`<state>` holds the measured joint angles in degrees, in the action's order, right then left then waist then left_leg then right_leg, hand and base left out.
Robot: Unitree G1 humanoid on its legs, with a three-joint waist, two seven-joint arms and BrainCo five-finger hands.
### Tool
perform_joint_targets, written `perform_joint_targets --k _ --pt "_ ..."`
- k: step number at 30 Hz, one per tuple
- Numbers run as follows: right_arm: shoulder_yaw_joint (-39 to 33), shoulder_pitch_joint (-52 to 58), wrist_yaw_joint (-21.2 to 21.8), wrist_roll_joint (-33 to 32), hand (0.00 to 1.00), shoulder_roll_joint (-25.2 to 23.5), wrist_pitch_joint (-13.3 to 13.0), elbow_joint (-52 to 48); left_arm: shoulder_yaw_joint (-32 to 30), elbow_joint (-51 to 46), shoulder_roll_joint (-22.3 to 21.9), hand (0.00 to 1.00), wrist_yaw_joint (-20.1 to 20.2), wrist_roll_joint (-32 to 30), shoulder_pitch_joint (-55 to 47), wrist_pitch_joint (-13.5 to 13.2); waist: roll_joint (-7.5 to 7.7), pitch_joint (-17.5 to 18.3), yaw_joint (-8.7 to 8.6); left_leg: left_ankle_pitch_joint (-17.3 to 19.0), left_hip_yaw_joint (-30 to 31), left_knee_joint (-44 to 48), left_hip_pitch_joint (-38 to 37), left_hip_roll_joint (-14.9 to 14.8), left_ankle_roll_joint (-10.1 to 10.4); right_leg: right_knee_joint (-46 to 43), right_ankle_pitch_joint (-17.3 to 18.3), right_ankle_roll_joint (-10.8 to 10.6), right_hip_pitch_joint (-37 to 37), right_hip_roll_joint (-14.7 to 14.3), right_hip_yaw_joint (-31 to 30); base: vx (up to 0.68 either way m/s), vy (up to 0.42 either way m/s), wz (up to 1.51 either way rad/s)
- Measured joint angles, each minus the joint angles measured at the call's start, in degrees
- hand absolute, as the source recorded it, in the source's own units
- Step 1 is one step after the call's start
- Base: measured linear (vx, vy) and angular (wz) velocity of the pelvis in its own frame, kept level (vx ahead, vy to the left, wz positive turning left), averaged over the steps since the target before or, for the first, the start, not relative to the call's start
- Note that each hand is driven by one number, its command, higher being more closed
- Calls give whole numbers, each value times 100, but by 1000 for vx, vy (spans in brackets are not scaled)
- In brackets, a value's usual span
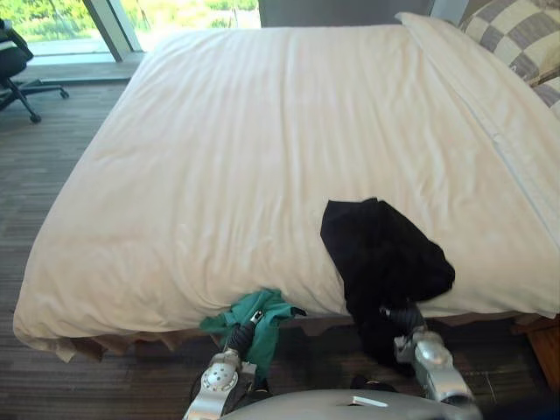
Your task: Tidy the bed and pick cloth on bed and put in laundry
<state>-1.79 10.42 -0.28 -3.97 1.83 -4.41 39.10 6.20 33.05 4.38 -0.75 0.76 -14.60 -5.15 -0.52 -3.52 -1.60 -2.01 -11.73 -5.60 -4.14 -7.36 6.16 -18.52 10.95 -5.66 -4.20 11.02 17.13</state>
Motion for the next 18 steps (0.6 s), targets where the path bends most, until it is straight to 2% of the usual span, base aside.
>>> perform_joint_targets --k 1,3,4,5,6,7,9,10,12,13,15,16,17,18 --pt "-6 243 -22 -46 100 -148 45 -171 -25 -88 -120 100 -100 99 -92 -1 19 -2 -60 57 148 38 33 30 -31 -547 106 102 -227 11 -554 -26 -29 51" --pt "-8 387 -118 -145 100 -140 43 -489 -52 -87 -204 100 -216 108 -102 -3 41 -21 -102 110 402 199 165 45 -23 -990 161 182 -389 -87 -1241 -49 -55 71" --pt "-3 542 -209 -151 100 -146 48 -591 -89 -88 -267 100 -275 126 -99 -15 60 -6 -100 114 647 302 293 45 -18 -1164 322 217 -449 -191 -1775 -67 -158 111" --pt "37 665 -280 -224 100 -198 48 -612 -224 -84 -323 100 -384 286 -107 -27 237 59 -89 94 913 390 458 145 11 -1073 660 203 -330 -241 -2286 -77 -223 116" --pt "45 716 -296 -258 100 -244 49 -610 -300 -75 -339 100 -439 333 -96 -28 329 70 -73 65 1012 407 534 247 11 -945 856 180 -233 -232 -2429 -64 -219 125" --pt "45 752 -347 -265 100 -352 52 -561 -461 -28 -340 100 -496 373 -72 -27 463 54 -57 -57 1280 341 633 340 61 -637 1228 -27 -33 -144 -2388 -90 -259 132" --pt "34 761 -392 -346 100 -318 71 -455 -549 80 -470 100 -588 439 -32 -12 354 8 -48 -295 1574 153 625 270 -75 -568 1211 -1 108 -158 -1843 -68 -198 124" --pt "23 732 -392 -477 100 -209 73 -397 -565 80 -568 100 -602 459 -95 -14 217 -38 22 -396 1650 163 653 215 4 -501 1200 17 226 -178 -1648 -36 -71 68" --pt "33 716 -389 -663 100 -83 80 -393 -579 -49 -628 100 -669 508 -232 -15 41 -23 230 -477 1791 161 709 213 24 -259 1127 1 423 -204 -1421 -4 -33 68" --pt "33 670 -382 -665 100 -58 80 -386 -675 -215 -639 100 -683 608 -317 -48 -7 -45 295 -525 1892 156 761 221 27 -46 1056 -2 581 -217 -1221 35 2 71" --pt "33 590 -376 -645 100 -74 80 -376 -808 -363 -620 100 -714 788 -431 -109 9 -63 374 -677 1910 171 945 289 -24 228 949 -29 725 -198 -891 57 33 96" --pt "10 514 -379 -618 100 -96 80 -363 -835 -387 -618 100 -719 876 -337 -129 88 -111 363 -1049 1598 154 1144 491 -347 323 909 -36 816 -66 -569 76 50 133" --pt "-3 474 -378 -605 100 -96 80 -343 -834 -430 -615 100 -718 889 -269 -129 146 -169 344 -1284 1334 116 1259 569 -544 395 853 -23 857 -21 -378 74 72 161" --pt "-61 394 -389 -571 100 -71 82 -330 -837 -571 -593 100 -710 921 -157 -162 166 -293 329 -1331 454 120 1438 641 -1117 544 698 31 895 34 -7 55 114 147"
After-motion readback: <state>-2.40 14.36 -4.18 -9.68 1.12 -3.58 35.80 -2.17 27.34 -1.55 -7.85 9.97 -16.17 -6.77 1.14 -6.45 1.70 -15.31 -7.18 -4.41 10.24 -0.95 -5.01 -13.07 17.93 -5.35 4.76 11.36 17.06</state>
